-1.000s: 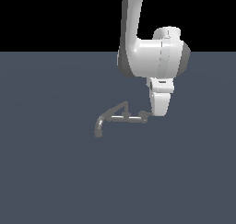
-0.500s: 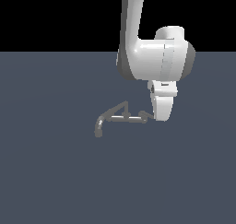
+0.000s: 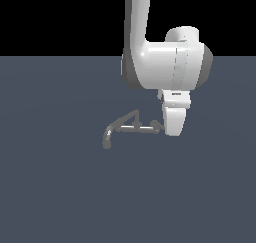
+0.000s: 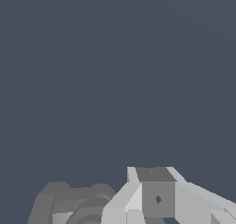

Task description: Turn on the faucet by rotating a designated handle.

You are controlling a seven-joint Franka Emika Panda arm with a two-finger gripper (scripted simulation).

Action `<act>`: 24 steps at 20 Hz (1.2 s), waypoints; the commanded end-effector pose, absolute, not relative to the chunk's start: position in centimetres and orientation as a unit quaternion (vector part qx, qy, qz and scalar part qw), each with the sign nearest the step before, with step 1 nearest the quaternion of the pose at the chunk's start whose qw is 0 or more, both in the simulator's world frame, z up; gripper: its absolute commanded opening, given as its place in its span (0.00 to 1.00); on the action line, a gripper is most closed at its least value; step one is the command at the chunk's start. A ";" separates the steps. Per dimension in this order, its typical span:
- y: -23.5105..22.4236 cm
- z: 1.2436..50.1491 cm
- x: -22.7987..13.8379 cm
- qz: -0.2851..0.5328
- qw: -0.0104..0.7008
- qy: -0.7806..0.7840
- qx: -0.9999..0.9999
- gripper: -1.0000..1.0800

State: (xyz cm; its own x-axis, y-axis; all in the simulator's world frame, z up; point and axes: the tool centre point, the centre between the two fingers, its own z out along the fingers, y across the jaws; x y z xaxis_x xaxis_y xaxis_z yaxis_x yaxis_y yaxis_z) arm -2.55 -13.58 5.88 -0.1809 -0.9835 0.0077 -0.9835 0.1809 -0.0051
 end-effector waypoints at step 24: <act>-6.3 6.1 1.1 0.000 0.000 -0.761 0.649 0.00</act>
